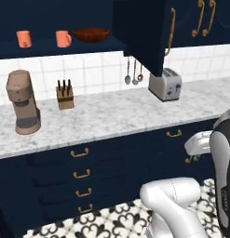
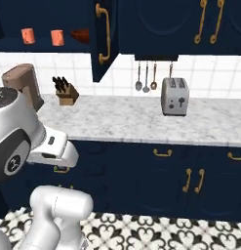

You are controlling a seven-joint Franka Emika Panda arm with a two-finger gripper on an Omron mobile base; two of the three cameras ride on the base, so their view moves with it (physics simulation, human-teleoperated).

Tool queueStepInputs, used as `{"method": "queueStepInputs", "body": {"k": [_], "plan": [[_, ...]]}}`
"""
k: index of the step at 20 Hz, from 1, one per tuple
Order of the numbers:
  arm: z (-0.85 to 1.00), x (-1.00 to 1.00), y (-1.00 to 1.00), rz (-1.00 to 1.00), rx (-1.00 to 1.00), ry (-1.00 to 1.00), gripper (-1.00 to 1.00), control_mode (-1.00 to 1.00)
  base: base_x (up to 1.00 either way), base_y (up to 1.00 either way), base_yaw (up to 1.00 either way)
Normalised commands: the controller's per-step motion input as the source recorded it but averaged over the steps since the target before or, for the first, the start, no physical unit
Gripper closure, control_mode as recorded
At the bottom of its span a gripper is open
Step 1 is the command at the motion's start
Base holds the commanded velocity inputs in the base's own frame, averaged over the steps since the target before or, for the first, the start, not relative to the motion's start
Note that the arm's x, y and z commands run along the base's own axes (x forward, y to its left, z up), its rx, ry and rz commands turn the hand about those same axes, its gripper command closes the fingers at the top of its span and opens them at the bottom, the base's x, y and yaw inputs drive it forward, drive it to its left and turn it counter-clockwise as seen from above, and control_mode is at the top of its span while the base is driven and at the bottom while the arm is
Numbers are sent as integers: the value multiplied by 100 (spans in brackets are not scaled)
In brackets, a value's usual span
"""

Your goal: Gather all objects into one cabinet and sort the glasses and bowls to opposite sides.

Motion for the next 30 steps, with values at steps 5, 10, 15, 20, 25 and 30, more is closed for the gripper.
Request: {"method": "queueStepInputs", "body": {"k": [5,10,15,20,25,30], "plan": [[0,0,0,0,0,0,-100,100,-15,-45,-74],[0,0,0,0,0,0,-100,100,0,-8,-93],[0,0,0,0,0,0,-100,100,16,-23,-81],[0,0,0,0,0,0,-100,100,28,-15,-75],[0,0,0,0,0,0,-100,100,89,0,-35],[0,0,0,0,0,0,-100,100,84,-6,-39]]}}
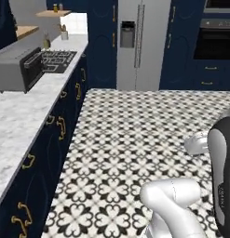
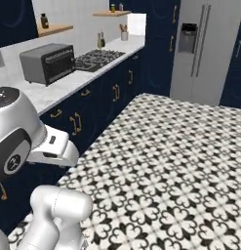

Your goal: Gather all objects into one cabinet and sort the glasses and bowls to opposite sides.

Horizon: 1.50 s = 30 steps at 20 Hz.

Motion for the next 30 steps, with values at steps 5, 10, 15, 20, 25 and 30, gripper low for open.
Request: {"method": "queueStepInputs", "body": {"k": [5,10,15,20,25,30], "plan": [[0,0,0,0,0,0,-100,100,0,-1,-96],[0,0,0,0,0,0,-100,100,0,0,-100],[0,0,0,0,0,0,-100,100,0,0,-100],[0,0,0,0,0,0,-100,100,0,0,-100],[0,0,0,0,0,0,-100,100,0,3,-100],[0,0,0,0,0,0,-100,100,3,16,-96]]}}
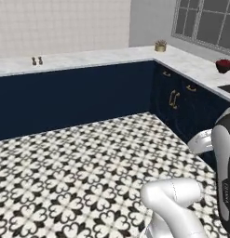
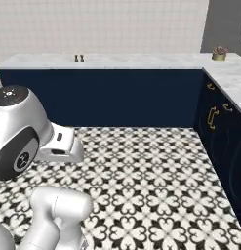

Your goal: Gather all objects into one cabinet and sort the glasses and bowls to opposite sides.

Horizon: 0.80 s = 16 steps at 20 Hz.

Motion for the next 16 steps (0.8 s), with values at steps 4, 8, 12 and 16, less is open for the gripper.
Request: {"method": "queueStepInputs", "body": {"k": [4,8,12,16], "plan": [[0,0,0,0,0,0,-100,100,37,42,-81],[0,0,0,0,0,0,-100,100,27,44,-85],[0,0,0,0,0,0,-100,100,20,40,-87],[0,0,0,0,0,0,-100,100,36,45,-77]]}}
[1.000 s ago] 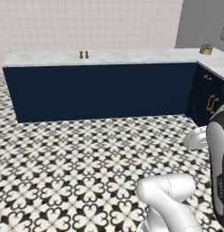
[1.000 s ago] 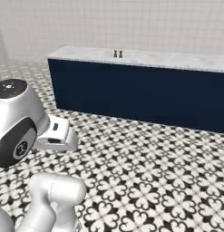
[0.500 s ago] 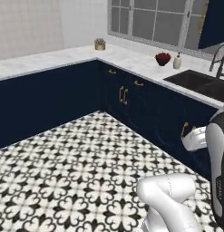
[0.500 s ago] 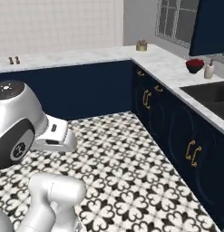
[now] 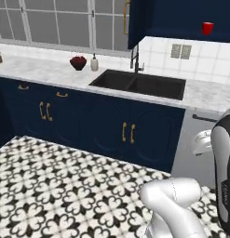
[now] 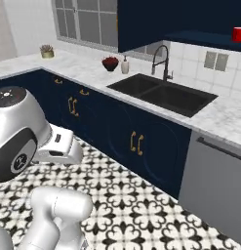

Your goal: Gather all objects into one cabinet and sort the glasses and bowls to opposite sides.

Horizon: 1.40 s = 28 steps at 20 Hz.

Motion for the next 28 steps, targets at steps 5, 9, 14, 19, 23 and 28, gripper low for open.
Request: {"method": "queueStepInputs", "body": {"k": [5,9,14,19,23,28], "plan": [[0,0,0,0,0,0,-100,100,65,36,-52],[0,0,0,0,0,0,-100,100,57,5,-40],[0,0,0,0,0,0,-100,100,59,-2,-36],[0,0,0,0,0,0,-100,100,70,0,-47],[0,0,0,0,0,0,-100,100,81,12,-41],[0,0,0,0,0,0,-100,100,94,46,-22]]}}
